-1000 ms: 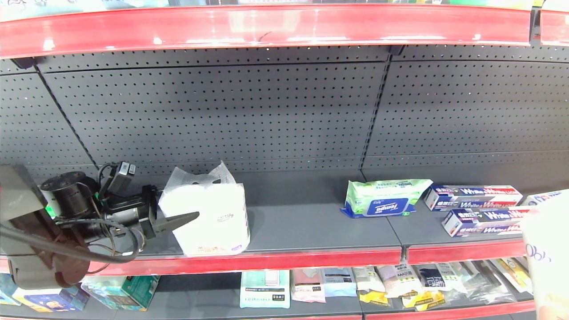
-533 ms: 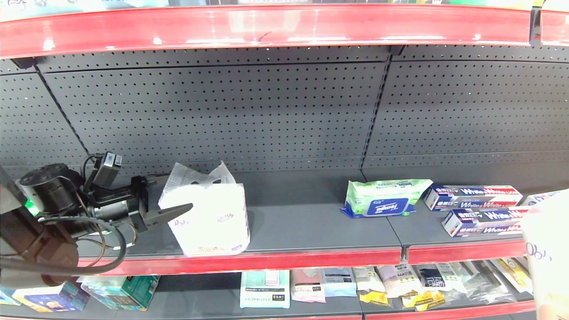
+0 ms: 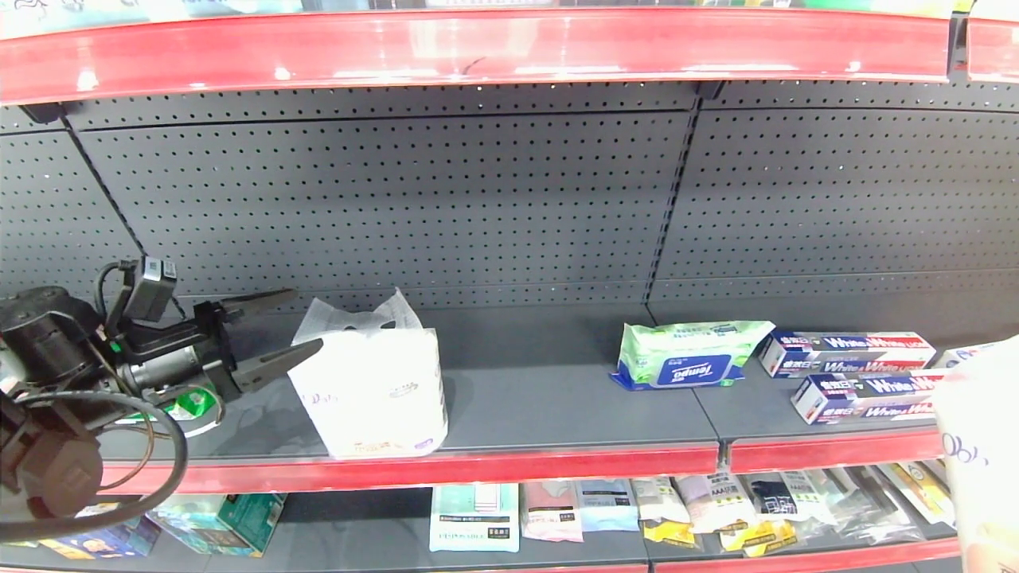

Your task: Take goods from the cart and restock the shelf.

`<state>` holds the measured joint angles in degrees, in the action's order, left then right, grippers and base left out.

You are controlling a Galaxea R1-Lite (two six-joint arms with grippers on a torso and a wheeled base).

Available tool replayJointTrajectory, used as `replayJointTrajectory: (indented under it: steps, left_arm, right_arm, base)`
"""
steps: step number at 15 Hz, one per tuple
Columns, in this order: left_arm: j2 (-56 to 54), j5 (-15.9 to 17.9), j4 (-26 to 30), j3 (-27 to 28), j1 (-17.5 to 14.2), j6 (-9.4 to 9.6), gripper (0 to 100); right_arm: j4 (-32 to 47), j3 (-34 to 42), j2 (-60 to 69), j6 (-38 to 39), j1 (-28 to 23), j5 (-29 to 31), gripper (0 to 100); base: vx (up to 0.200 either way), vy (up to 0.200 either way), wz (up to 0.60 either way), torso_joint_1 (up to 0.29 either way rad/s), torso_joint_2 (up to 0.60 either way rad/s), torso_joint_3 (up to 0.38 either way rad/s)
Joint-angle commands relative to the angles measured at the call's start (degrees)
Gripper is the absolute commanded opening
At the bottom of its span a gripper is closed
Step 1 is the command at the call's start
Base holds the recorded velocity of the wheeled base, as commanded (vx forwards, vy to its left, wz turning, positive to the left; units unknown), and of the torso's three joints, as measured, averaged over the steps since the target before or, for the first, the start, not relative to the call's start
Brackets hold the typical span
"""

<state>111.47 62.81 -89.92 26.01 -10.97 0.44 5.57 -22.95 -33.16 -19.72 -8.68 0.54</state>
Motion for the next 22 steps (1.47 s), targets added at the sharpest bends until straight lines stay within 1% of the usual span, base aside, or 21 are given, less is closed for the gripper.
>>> replayJointTrajectory:
  steps: [1,2,7,9,10,11,12,13,14,15,16,17,18,19,20,21,22]
  left_arm:
    - [-0.82,-1.46,-0.08,-0.09,-1.07,0.00,100]
    - [-0.90,-2.51,-0.08,-0.17,-1.07,0.00,100]
    - [-2.22,-12.62,-0.08,-1.67,-1.07,0.09,100]
    - [-3.80,-22.11,-0.08,-1.67,-1.07,-0.09,100]
    - [-4.16,-27.47,-0.08,-1.67,-1.07,-0.26,100]
    - [-4.33,-31.34,-0.08,-1.41,-1.07,-0.79,100]
    - [-4.42,-37.76,-0.08,-1.23,-0.98,-1.32,100]
    - [-4.51,-47.86,-0.08,-1.49,-0.81,-1.41,100]
    - [-4.95,-54.98,-0.08,-2.28,-0.81,-1.49,100]
    - [-5.65,-58.15,0.09,-3.87,-0.81,-2.11,100]
    - [-6.27,-60.70,1.59,-4.75,-0.98,-2.55,100]
    - [-6.44,-65.00,2.82,-5.18,-0.98,-2.72,100]
    - [-6.88,-68.17,3.70,-5.27,-0.98,-3.60,100]
    - [-7.67,-68.52,4.93,-6.15,-0.98,-4.13,100]
    - [-9.69,-68.43,7.65,-7.73,-0.89,-4.31,100]
    - [-12.15,-68.26,11.43,-8.61,-0.63,-4.57,100]
    - [-16.11,-66.67,17.32,-8.44,0.25,-5.89,100]
  right_arm:
    - [-0.03,0.02,-0.15,-0.05,-0.02,-0.10,0]
    - [-0.03,0.10,-0.15,-0.05,-0.02,-0.10,0]
    - [-0.03,0.02,-0.15,0.04,0.07,-0.27,0]
    - [-0.03,0.02,-0.15,0.04,0.07,-0.36,0]
    - [-0.03,0.02,-0.06,0.04,0.07,-0.36,0]
    - [-0.12,0.02,-0.15,0.04,0.07,-0.36,0]
    - [-0.12,-0.07,-0.15,0.04,0.15,-0.36,0]
    - [-0.12,-0.42,-0.15,0.04,0.24,-0.36,0]
    - [-0.12,-0.69,-0.15,0.12,0.33,-0.98,0]
    - [-0.12,-1.13,-0.33,0.12,0.42,-1.50,0]
    - [-0.12,-1.48,-0.68,0.12,0.42,-1.50,0]
    - [-0.12,-1.74,-0.94,0.12,0.42,-1.59,0]
    - [-0.12,-2.01,-1.03,0.12,0.42,-1.59,0]
    - [-0.03,-2.01,-1.03,0.12,0.51,-1.59,0]
    - [-0.12,-2.01,-0.94,0.12,0.51,-1.59,0]
    - [-0.12,-2.01,-0.94,0.12,0.51,-1.59,0]
    - [-0.12,-2.01,-0.94,0.12,0.51,-1.59,0]
  base:
    - [0.000,0.000,0.00,0.000,0.00,0.000]
    - [0.000,0.000,0.00,0.000,0.00,0.000]
    - [0.000,0.000,0.00,0.000,0.00,0.000]
    - [0.000,0.000,0.00,0.000,0.00,0.000]
    - [0.000,0.000,0.00,0.000,0.00,0.000]
    - [0.000,0.000,0.00,0.000,0.00,0.000]
    - [0.000,0.000,0.00,0.000,0.00,0.000]
    - [0.000,0.000,0.00,0.000,0.00,0.000]
    - [0.000,0.000,0.00,0.000,0.00,0.000]
    - [0.000,0.000,0.00,0.000,0.00,0.000]
    - [0.000,0.000,0.00,0.000,0.00,0.000]
    - [0.000,0.000,0.00,0.000,0.00,0.000]
    - [0.000,0.000,0.00,0.000,0.00,0.000]
    - [0.000,0.000,0.00,0.000,0.00,0.000]
    - [0.000,0.000,0.00,0.000,0.00,0.000]
    - [0.000,0.000,0.00,0.000,0.00,0.000]
    - [0.000,0.000,0.00,0.000,0.00,0.000]
